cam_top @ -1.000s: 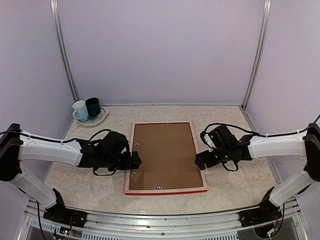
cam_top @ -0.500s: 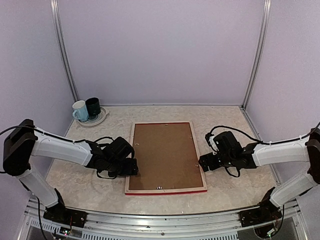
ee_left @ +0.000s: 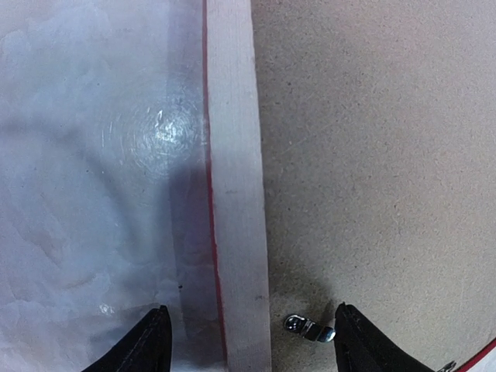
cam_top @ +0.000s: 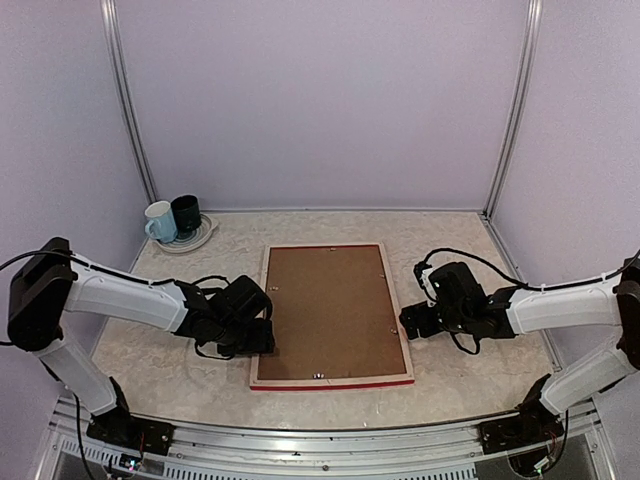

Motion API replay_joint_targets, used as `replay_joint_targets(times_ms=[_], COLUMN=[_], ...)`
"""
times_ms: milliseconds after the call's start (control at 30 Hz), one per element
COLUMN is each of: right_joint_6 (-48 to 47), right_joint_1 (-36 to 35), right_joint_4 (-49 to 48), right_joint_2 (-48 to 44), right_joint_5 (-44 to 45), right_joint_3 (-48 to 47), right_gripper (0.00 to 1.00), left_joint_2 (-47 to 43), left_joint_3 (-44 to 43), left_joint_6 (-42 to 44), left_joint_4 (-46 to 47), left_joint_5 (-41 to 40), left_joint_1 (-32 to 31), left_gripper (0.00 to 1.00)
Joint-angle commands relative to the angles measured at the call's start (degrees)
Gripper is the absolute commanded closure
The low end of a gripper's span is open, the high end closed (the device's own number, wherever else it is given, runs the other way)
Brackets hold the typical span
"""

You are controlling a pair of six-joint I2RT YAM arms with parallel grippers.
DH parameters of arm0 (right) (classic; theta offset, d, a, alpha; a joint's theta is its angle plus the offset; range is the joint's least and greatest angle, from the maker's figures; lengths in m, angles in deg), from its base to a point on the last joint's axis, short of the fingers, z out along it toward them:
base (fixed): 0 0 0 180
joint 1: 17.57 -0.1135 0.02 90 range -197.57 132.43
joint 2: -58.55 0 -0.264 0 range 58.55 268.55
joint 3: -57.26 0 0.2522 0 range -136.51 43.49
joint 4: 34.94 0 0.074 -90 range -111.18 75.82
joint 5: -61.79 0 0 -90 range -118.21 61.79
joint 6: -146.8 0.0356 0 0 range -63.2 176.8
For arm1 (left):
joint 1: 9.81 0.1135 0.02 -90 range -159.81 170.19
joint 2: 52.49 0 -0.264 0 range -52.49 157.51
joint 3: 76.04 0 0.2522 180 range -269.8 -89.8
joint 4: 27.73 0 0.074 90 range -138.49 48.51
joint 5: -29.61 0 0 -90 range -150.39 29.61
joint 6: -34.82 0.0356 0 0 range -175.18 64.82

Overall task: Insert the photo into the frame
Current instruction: Press the fastener onto the backboard.

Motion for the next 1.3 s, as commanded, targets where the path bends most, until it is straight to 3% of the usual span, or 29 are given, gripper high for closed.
replay_joint_targets(times_ms=[0,733,900,1267], right_joint_6=[0.71,0.61,0.6,0.65], right_joint_1=[0.47,0.45,0.47,0.45], right_joint_4=[-1.01,-1.19,-1.23,-1.19], right_joint_2=[0.16,-0.36,-0.54,-0.39], right_joint_5=[1.04,0.93,0.84,0.76], right_joint_3=[0.25,0.52,0.61,0.69], right_gripper=[0.07,0.09,0.09,0.09], left_joint_2=[2.9,5.37,4.63,3.71], left_joint_3=[-2.09,-2.19,-1.08,-1.15], left_joint_6=[0.46,1.51,1.44,1.91], left_joint_4=[-4.58,-9.07,-9.0,-9.57], left_joint_5=[0.45,-0.48,-0.76,-0.9], left_joint_1=[-0.48,-1.87,-1.88,-1.67], left_gripper=[0.29,0.44,0.58,0.66])
